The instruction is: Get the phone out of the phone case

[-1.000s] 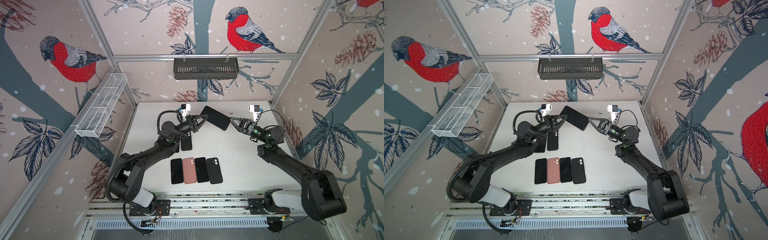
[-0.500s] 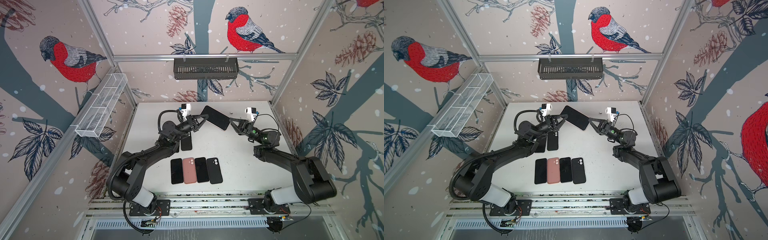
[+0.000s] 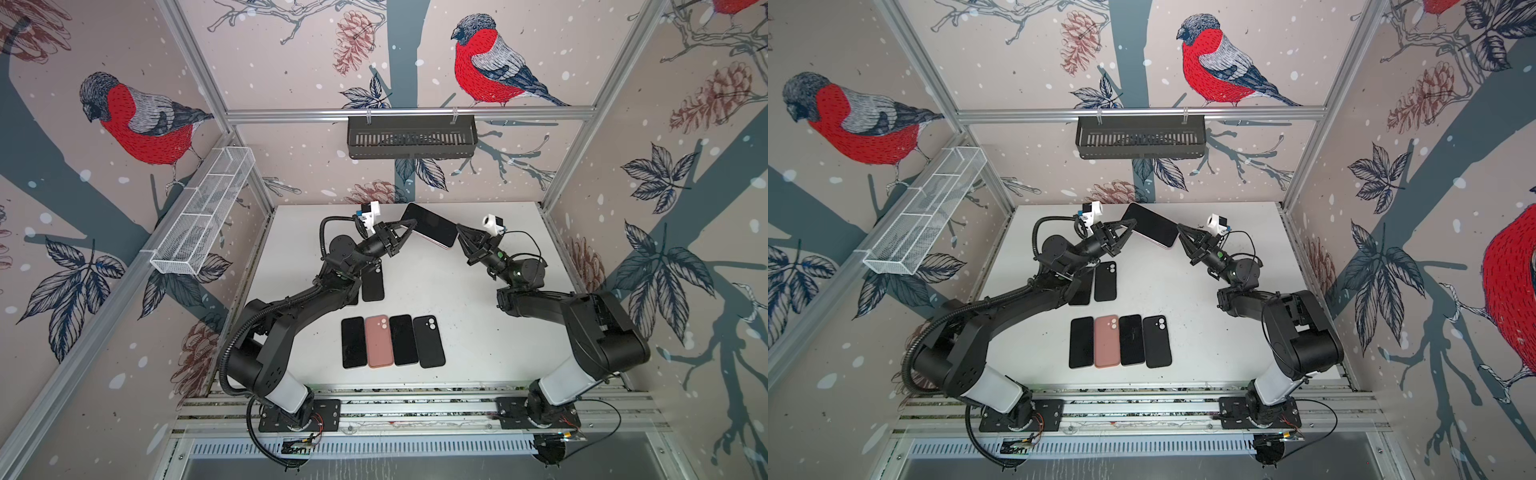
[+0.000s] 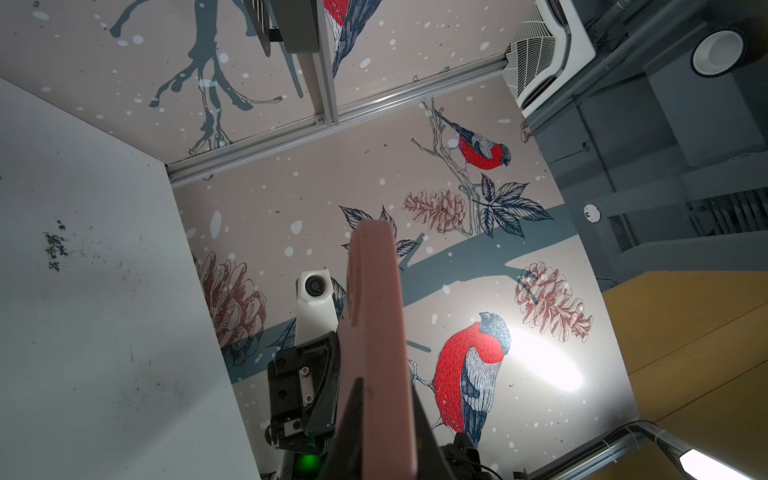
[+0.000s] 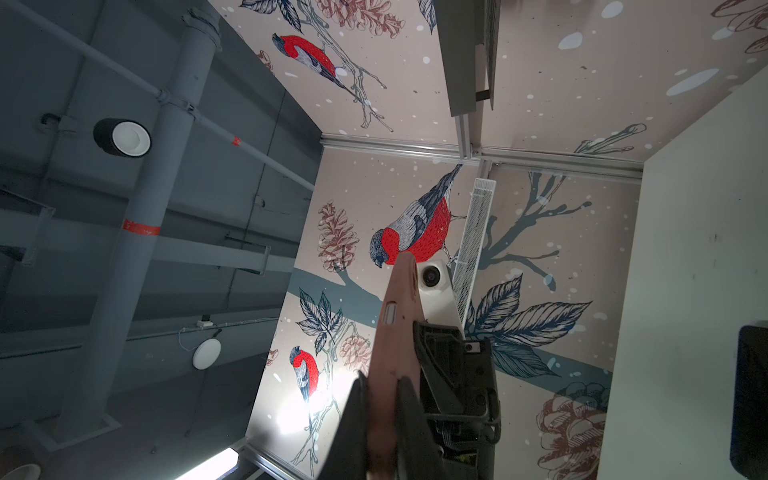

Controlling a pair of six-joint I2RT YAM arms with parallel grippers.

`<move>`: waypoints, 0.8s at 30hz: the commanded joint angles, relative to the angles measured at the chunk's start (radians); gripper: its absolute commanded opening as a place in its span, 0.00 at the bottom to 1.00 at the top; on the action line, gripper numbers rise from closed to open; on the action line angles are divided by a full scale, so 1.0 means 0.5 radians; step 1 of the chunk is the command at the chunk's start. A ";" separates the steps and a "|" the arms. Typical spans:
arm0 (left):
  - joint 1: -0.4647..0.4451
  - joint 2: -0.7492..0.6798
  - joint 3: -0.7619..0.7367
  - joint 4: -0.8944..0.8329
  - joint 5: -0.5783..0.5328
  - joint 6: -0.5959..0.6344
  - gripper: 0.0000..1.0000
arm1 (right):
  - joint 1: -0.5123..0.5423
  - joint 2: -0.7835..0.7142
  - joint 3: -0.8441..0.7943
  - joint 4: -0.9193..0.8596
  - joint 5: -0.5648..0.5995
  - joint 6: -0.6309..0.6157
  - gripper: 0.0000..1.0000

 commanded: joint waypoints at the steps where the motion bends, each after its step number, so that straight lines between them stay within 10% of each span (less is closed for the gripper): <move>1: -0.026 -0.010 0.039 0.854 0.107 -0.114 0.00 | -0.003 0.044 0.032 0.442 0.143 0.152 0.05; 24: -0.234 -0.015 0.146 1.211 -0.159 0.120 0.00 | -0.001 0.156 0.389 0.440 0.280 0.387 0.18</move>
